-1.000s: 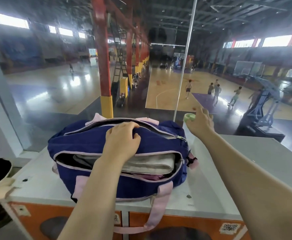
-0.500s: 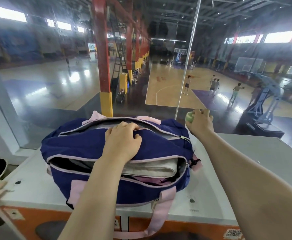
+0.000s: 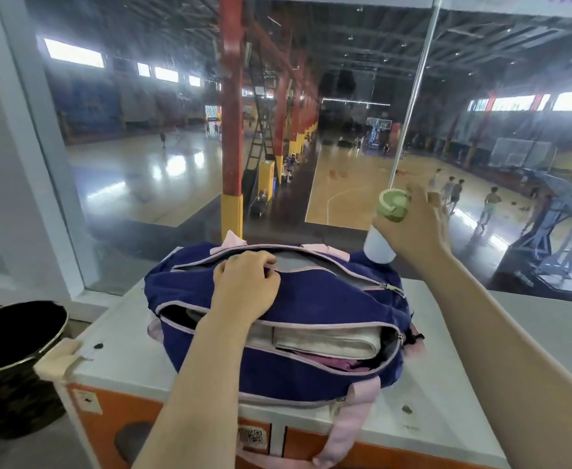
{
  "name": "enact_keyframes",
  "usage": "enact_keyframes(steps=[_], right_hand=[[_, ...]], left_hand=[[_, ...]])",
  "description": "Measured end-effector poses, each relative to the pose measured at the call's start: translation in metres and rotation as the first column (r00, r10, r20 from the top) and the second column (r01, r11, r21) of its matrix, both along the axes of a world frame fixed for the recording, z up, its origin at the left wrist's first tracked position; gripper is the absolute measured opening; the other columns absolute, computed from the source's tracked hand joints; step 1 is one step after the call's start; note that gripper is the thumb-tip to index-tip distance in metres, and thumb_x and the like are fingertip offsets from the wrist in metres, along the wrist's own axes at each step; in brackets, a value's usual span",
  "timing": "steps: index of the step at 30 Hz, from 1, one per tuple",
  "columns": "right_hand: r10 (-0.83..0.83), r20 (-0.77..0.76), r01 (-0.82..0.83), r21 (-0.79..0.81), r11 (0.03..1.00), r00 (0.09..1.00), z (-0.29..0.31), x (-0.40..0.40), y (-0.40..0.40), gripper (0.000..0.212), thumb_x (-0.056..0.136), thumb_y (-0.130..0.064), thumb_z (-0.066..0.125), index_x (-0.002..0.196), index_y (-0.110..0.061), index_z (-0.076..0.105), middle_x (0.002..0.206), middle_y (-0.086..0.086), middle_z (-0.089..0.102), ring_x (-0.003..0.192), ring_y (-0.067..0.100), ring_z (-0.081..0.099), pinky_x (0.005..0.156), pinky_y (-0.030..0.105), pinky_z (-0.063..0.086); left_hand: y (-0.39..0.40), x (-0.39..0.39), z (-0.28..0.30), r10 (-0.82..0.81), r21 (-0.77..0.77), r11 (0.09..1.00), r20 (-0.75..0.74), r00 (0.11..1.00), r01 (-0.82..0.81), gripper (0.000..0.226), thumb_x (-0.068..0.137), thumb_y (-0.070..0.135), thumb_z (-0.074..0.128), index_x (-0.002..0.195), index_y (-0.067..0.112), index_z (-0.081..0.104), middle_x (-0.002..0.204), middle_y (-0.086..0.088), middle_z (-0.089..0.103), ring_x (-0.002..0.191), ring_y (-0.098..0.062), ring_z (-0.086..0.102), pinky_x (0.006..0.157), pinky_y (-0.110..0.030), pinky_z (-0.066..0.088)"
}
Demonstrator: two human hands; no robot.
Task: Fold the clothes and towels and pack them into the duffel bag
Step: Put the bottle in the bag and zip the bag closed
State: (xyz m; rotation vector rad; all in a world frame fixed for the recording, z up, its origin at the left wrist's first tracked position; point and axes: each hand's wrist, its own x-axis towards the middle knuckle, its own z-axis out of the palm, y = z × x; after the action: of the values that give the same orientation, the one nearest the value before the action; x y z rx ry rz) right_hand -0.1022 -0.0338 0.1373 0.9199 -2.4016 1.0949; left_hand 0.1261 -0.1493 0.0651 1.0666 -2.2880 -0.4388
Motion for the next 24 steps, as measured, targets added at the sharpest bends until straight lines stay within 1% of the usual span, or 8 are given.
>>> enact_keyframes(steps=[3,5,6,10,14,17,20,24], right_hand=[[0.161,0.031,-0.155,-0.136,0.978,0.987,0.015,0.046,-0.009,0.062,0.072,-0.044,0.068,0.127,-0.020,0.051,0.118,0.005,0.049,0.106,0.026,0.052,0.088,0.034,0.047],[0.278,0.044,-0.268,-0.160,0.950,0.960,0.015,0.075,-0.016,0.058,0.071,-0.036,0.070,0.124,-0.022,0.052,0.112,0.000,0.050,0.094,0.017,0.052,0.070,0.020,0.041],[0.332,0.041,-0.322,-0.157,0.934,0.942,0.013,0.089,-0.019,0.058,0.070,-0.034,0.070,0.124,-0.022,0.052,0.114,0.000,0.050,0.093,0.015,0.051,0.067,0.018,0.039],[0.479,0.047,-0.477,-0.051,0.878,0.877,-0.003,0.133,-0.034,0.070,0.070,-0.031,0.070,0.134,-0.023,0.042,0.122,0.000,0.043,0.103,0.016,0.048,0.085,0.028,0.043],[0.488,-0.012,-0.484,0.106,0.869,0.873,-0.020,0.151,-0.048,0.074,0.072,-0.040,0.067,0.138,-0.024,0.037,0.129,-0.003,0.039,0.114,0.018,0.045,0.088,0.032,0.041],[0.535,-0.044,-0.527,0.127,0.841,0.844,-0.024,0.156,-0.053,0.071,0.066,-0.042,0.067,0.130,-0.023,0.041,0.120,-0.005,0.040,0.109,0.018,0.045,0.091,0.038,0.046],[0.600,-0.080,-0.586,0.147,0.797,0.796,-0.025,0.161,-0.054,0.070,0.068,-0.035,0.073,0.128,-0.020,0.041,0.118,-0.006,0.039,0.106,0.015,0.045,0.086,0.025,0.042],[0.630,-0.161,-0.603,0.186,0.776,0.760,-0.034,0.160,-0.073,0.071,0.069,-0.027,0.073,0.131,-0.017,0.041,0.123,-0.003,0.038,0.111,0.018,0.045,0.091,0.028,0.044]], left_hand=[[-0.012,0.015,-0.001,0.095,0.016,0.995,0.003,0.995,-0.095,0.036,0.094,0.027,0.048,0.128,0.032,0.060,0.132,0.004,0.060,0.123,-0.020,0.051,0.106,-0.042,0.033],[-0.022,0.025,-0.005,0.182,0.004,0.983,0.030,0.983,-0.182,0.035,0.095,0.029,0.046,0.127,0.029,0.061,0.131,0.000,0.059,0.122,-0.025,0.050,0.106,-0.045,0.033],[-0.026,0.029,-0.007,0.232,-0.005,0.973,0.048,0.972,-0.232,0.035,0.095,0.029,0.045,0.126,0.028,0.061,0.131,-0.002,0.058,0.123,-0.027,0.048,0.107,-0.047,0.032],[-0.036,0.030,-0.016,0.353,-0.031,0.936,0.043,0.935,-0.351,0.035,0.095,0.033,0.045,0.123,0.026,0.064,0.147,-0.005,0.038,0.138,-0.029,0.026,0.113,-0.048,0.022],[-0.055,0.030,-0.019,0.369,0.051,0.928,0.013,0.929,-0.369,0.038,0.096,0.030,0.041,0.129,0.026,0.059,0.160,-0.004,0.020,0.148,-0.028,0.010,0.118,-0.049,0.008],[-0.065,0.032,-0.018,0.339,0.056,0.939,-0.009,0.941,-0.338,0.042,0.096,0.019,0.039,0.136,0.024,0.051,0.154,-0.001,0.036,0.144,-0.025,0.024,0.118,-0.048,0.011],[-0.077,0.035,-0.006,0.279,0.070,0.960,-0.117,0.953,-0.272,0.046,0.089,0.008,0.040,0.127,0.027,0.059,0.137,-0.001,0.053,0.128,-0.027,0.043,0.112,-0.046,0.022],[-0.103,0.045,0.012,0.150,0.110,0.984,-0.102,0.983,-0.139,0.056,0.079,0.005,0.042,0.118,0.039,0.063,0.133,0.006,0.057,0.124,-0.029,0.047,0.107,-0.047,0.034]])
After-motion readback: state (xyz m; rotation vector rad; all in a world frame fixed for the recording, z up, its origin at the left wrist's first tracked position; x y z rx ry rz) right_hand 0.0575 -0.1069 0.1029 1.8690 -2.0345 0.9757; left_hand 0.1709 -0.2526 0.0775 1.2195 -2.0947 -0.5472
